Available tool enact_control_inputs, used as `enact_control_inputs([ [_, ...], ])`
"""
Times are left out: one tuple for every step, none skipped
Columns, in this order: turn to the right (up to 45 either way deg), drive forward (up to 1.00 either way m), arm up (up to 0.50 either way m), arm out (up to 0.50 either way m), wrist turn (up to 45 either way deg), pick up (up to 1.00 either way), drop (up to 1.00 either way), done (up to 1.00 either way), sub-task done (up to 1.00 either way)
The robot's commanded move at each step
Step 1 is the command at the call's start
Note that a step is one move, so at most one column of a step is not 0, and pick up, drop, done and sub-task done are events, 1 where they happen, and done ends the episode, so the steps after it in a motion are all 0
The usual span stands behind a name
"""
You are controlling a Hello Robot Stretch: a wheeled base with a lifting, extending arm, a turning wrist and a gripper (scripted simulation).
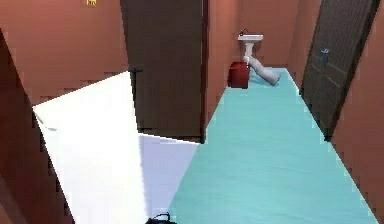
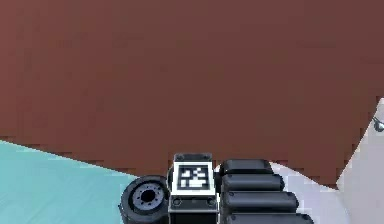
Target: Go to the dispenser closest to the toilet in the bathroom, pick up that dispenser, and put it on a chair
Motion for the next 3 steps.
enact_control_inputs([
  [0.0,0.85,0.00,0.00,0.0,0.00,0.00,0.00,0.00],
  [-45.0,0.00,0.00,0.00,0.0,0.00,0.00,0.00,0.00],
  [0.0,1.00,0.00,0.00,0.0,0.00,0.00,0.00,0.00],
])
